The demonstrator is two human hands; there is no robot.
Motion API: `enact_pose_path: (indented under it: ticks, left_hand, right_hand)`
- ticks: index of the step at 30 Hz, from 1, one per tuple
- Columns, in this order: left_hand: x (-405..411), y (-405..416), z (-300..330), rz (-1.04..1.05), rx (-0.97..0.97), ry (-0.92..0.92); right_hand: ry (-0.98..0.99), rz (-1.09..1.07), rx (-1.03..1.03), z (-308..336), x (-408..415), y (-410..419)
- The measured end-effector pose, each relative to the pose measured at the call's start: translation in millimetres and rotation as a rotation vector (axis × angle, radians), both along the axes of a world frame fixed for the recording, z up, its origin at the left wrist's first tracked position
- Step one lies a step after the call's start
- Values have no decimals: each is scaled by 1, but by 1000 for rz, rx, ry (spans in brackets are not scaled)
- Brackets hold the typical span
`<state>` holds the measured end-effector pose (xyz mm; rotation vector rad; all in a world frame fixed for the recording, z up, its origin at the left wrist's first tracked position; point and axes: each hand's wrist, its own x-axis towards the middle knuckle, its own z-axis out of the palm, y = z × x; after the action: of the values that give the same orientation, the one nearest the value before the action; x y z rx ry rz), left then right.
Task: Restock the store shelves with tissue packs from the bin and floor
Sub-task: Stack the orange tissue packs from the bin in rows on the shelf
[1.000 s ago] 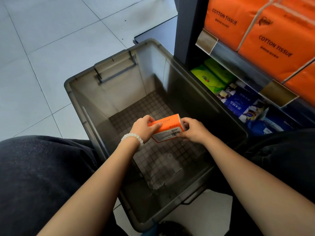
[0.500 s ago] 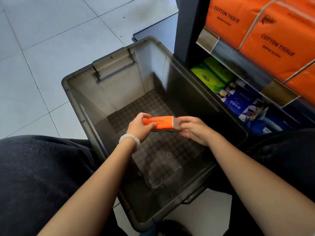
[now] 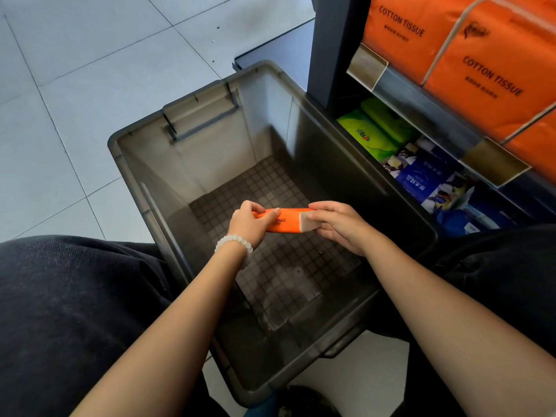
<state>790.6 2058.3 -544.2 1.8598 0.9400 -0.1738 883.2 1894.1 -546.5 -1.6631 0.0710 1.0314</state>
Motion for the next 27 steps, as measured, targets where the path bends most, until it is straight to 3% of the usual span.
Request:
enact_pose_path:
  ticks: [5,18,27]
  left_hand:
    - [0,1,0,-11,-26,-20]
    - [-3,-4,9,-89,-1,-27]
    - [-2,-1,20,-89,-16,-46]
  right_hand:
    - [-15,-54,-16,-1,-1,-1]
    - [-178,204,-139,3,3,-4]
    - [-224,186,-73,12,6,-7]
